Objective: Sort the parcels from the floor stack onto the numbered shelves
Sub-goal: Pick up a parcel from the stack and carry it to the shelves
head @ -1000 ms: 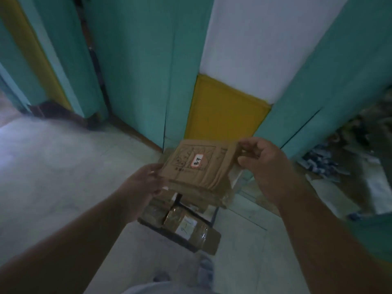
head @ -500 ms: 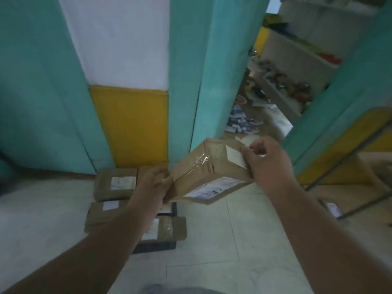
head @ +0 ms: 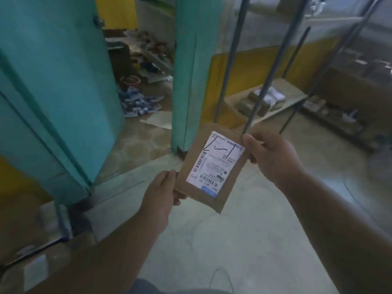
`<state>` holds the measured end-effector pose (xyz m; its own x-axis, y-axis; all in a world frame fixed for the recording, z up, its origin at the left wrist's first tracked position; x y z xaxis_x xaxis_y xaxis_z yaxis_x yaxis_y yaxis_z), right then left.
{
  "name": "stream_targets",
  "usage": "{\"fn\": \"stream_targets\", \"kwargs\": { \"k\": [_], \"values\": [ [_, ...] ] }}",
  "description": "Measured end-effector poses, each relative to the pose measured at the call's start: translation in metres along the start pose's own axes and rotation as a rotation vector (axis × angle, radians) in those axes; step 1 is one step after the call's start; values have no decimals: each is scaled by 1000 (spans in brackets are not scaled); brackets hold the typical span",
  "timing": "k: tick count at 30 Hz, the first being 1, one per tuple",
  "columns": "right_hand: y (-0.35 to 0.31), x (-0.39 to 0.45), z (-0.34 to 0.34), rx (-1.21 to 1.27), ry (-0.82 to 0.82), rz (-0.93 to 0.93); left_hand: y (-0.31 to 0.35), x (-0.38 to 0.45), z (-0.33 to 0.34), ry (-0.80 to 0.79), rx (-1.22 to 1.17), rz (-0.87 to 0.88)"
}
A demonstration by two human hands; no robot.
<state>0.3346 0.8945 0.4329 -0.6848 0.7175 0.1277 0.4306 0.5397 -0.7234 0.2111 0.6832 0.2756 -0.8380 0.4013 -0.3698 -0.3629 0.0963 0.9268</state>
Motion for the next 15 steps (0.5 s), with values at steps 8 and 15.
{"fn": "stream_targets", "kwargs": {
  "k": [8, 15],
  "values": [
    [121, 82, -64, 47, 168, 222, 13, 68, 154, -284, 98, 17],
    [194, 133, -149, -202, 269, 407, 18, 145, 320, -501, -41, -240]
  ]
}}
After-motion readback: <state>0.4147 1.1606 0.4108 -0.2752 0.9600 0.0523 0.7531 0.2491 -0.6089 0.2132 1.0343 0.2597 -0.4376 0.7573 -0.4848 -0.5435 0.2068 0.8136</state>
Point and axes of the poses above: each hand's wrist, its own x-axis towards the middle knuckle, its own z-axis out of the palm, y = z × x, the point moved 6 cm from there along x, towards the middle knuckle, and after that the axes turned 1 degree about y, right-handed, at the moved point
